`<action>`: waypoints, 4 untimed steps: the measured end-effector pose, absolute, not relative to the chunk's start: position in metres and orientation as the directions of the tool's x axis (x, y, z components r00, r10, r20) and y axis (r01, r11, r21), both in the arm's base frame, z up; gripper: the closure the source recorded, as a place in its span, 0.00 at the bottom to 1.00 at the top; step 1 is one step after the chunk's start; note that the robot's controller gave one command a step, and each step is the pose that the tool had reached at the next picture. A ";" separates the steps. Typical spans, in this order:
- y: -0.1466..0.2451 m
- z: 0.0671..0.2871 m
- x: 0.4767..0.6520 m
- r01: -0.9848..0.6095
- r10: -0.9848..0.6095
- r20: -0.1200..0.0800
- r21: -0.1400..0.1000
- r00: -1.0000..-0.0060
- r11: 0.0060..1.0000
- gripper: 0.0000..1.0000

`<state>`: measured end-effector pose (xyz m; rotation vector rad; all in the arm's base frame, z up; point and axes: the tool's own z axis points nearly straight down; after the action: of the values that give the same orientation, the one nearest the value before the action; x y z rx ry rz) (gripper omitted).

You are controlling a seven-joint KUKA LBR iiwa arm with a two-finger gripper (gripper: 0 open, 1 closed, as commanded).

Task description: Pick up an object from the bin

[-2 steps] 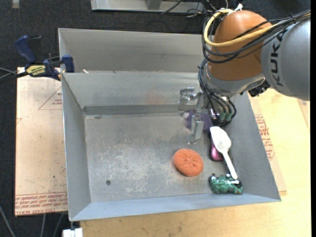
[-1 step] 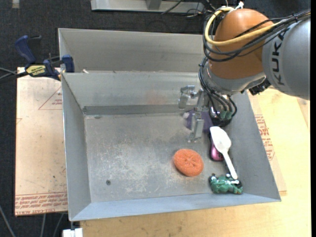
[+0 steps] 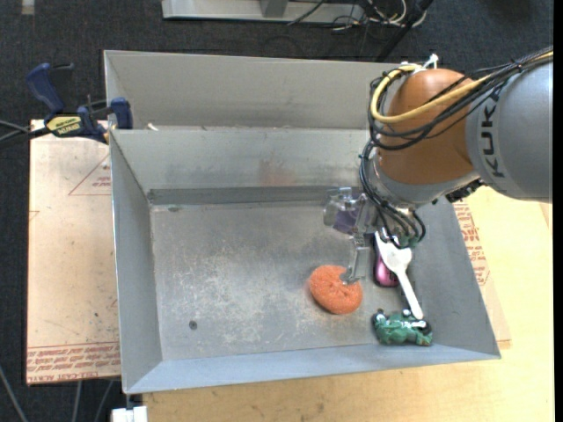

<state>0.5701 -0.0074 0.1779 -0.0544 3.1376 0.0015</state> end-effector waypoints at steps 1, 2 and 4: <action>-0.053 0.158 0.554 -0.019 -0.019 0.000 0.002 -1.000 1.000 0.00; -0.046 0.132 0.522 0.034 0.034 -0.006 0.002 -0.999 0.999 0.00; -0.028 0.070 0.514 0.129 0.129 -0.006 0.004 -0.992 0.992 1.00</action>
Offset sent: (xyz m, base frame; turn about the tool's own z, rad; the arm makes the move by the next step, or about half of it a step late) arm -0.0573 -0.0362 -0.0530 0.0811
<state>0.5136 -0.0277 0.0699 0.2033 3.1292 0.0052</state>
